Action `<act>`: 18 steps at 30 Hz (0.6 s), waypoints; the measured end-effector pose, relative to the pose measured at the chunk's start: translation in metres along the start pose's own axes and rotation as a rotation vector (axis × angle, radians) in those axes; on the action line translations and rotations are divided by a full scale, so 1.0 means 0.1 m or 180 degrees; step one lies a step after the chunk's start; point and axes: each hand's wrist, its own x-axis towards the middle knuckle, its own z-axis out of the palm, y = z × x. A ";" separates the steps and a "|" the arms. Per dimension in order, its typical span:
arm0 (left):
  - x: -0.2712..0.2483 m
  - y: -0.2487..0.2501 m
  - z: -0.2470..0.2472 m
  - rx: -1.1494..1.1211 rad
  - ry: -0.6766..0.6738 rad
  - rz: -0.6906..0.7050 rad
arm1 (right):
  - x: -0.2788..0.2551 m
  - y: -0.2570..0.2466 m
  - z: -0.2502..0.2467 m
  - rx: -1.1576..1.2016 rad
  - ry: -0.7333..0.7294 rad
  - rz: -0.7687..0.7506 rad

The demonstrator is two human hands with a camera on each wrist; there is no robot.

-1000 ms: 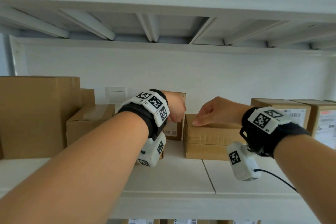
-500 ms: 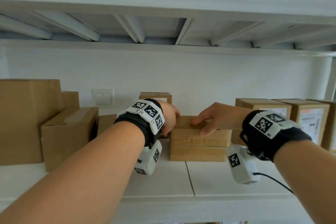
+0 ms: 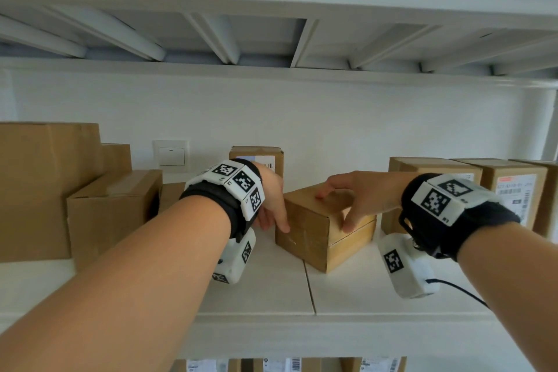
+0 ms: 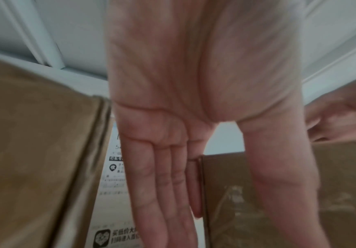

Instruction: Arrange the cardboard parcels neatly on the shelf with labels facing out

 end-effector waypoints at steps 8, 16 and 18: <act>0.05 0.01 0.05 -0.0420 -0.0094 -0.0028 | -0.06 -0.06 0.06 -0.0084 -0.0097 0.0061; -0.10 0.09 -0.13 -0.1289 0.0339 0.0510 | -0.13 -0.03 -0.16 0.1526 0.0669 0.0130; -0.13 0.15 -0.15 -0.1270 0.0483 0.0600 | -0.12 -0.01 -0.18 0.1745 0.0836 0.0169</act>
